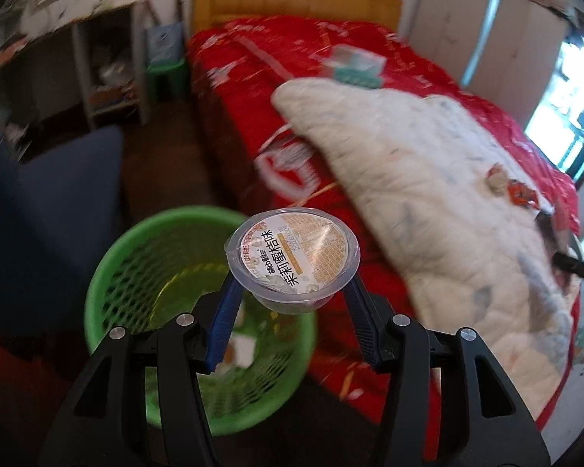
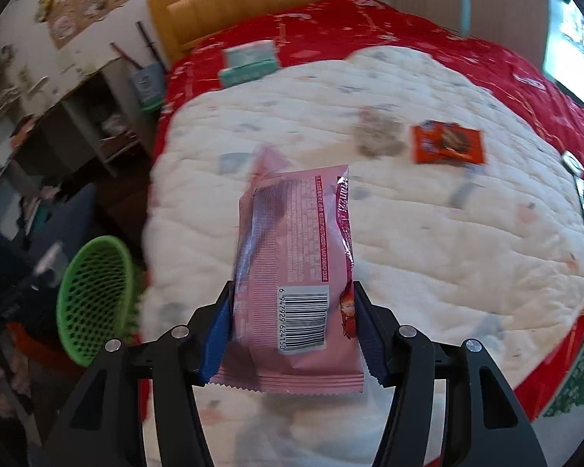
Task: Collect trash
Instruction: 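Drop the round tub into the wastebasket with the left gripper while the right carries the pink packet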
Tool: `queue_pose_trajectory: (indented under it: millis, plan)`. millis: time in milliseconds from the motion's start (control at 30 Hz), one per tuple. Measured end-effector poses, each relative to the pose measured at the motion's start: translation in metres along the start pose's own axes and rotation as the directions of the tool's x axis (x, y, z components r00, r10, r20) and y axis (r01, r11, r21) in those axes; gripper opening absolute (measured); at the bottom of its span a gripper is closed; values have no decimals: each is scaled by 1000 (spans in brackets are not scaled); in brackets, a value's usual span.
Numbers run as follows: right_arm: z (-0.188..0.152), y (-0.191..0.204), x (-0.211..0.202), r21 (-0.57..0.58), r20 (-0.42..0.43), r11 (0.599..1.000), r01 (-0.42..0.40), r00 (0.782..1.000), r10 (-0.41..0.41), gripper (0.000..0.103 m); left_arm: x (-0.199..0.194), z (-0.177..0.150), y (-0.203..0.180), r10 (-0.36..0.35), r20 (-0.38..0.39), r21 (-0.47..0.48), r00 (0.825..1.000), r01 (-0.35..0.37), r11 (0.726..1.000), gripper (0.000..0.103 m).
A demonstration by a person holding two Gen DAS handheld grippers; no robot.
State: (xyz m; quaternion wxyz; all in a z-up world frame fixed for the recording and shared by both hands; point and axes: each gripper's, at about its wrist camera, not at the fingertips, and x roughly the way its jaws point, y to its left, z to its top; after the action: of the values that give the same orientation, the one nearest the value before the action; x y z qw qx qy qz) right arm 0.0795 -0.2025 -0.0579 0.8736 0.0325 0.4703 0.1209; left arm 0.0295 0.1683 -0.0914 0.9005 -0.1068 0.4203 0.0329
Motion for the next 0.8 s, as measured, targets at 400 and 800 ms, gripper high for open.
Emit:
queue_pose_trajectory:
  millis: [400, 800]
  plan:
    - [5, 97, 10, -125, -42, 980, -153, 988, 149, 56, 18, -37, 57, 18, -118, -119, 993, -32, 992, 60]
    - [7, 167, 36, -225, -122, 938, -264, 963, 242, 56, -6, -51, 83, 30, -89, -182, 996, -46, 982, 65]
